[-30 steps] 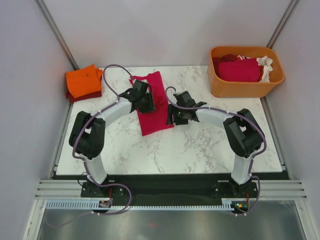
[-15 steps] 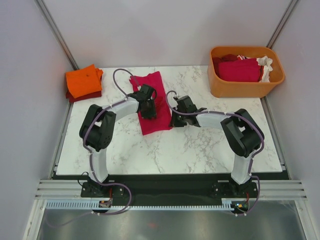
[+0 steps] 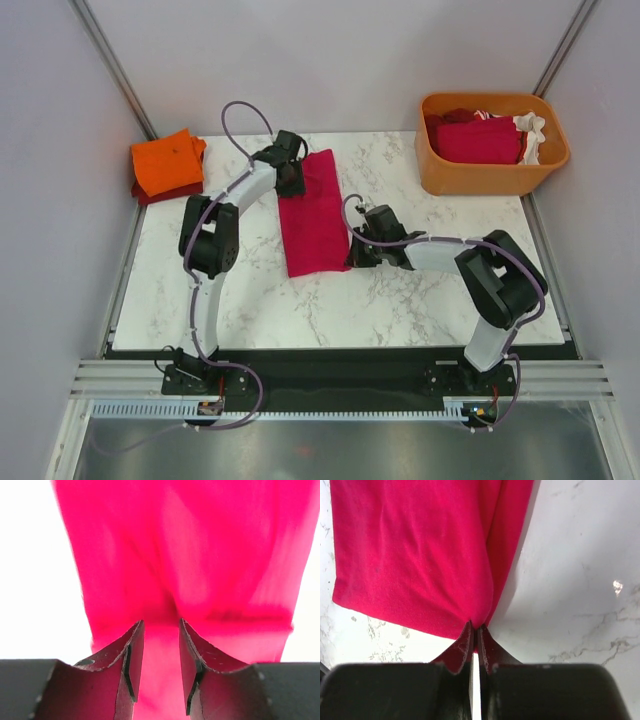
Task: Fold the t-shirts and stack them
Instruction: Fold the tshirt
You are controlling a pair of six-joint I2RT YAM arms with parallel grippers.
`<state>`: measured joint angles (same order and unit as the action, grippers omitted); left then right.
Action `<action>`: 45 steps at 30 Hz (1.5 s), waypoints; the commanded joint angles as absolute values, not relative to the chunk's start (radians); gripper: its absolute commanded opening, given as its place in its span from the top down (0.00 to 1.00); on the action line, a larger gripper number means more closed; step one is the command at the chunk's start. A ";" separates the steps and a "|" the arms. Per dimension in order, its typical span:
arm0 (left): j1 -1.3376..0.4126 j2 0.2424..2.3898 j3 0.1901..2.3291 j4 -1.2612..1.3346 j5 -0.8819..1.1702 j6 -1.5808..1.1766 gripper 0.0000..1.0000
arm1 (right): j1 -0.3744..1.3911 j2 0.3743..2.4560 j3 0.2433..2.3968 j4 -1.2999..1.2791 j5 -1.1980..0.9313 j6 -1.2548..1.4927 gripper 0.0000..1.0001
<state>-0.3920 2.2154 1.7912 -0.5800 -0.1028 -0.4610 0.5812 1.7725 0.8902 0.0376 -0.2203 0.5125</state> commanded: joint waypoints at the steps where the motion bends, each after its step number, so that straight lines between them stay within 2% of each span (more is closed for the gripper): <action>1: -0.353 2.282 2.031 -0.649 -0.126 -0.358 0.59 | 0.594 1.769 0.822 -0.104 -0.218 0.495 0.95; 4: -0.351 2.269 2.135 -0.702 -0.126 -0.341 0.53 | 0.607 1.761 0.819 -0.107 -0.224 0.505 0.95; 7: -0.356 2.194 2.082 -0.722 -0.114 -0.356 0.48 | 0.633 1.769 0.836 -0.121 -0.229 0.506 0.92; 9: -0.368 2.077 1.948 -0.723 -0.120 -0.367 0.46 | 0.650 1.767 0.848 -0.133 -0.218 0.505 0.75; 10: -0.373 2.034 1.887 -0.721 -0.126 -0.394 0.46 | 0.653 1.760 0.850 -0.136 -0.213 0.505 0.62; 11: -0.379 1.944 1.828 -0.721 -0.120 -0.408 0.46 | 0.653 1.752 0.851 -0.146 -0.203 0.505 0.39; 14: -0.414 1.830 1.579 -0.706 -0.114 -0.468 0.46 | 0.655 1.715 0.868 -0.187 -0.201 0.488 0.25; 16: -0.436 1.726 1.399 -0.706 -0.114 -0.468 0.46 | 0.658 1.677 0.879 -0.213 -0.230 0.465 0.21; 21: -0.457 1.516 1.059 -0.566 -0.006 -0.571 0.43 | 0.660 1.595 0.891 -0.293 -0.203 0.445 0.20; 27: -0.457 1.391 0.862 -0.419 0.070 -0.615 0.42 | 0.660 1.660 0.903 -0.241 -0.161 0.448 0.20; 34: -0.459 1.410 0.739 -0.331 0.109 -0.684 0.31 | 0.658 1.798 0.939 -0.170 -0.176 0.449 0.23; 45: -0.459 1.463 0.664 -0.308 0.103 -0.693 0.32 | 0.660 1.851 0.936 -0.130 -0.210 0.462 0.41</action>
<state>-0.4572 1.4376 0.7021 -0.3344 0.0959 -0.6628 0.6559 1.7809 0.9733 -0.0788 -0.2077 0.4664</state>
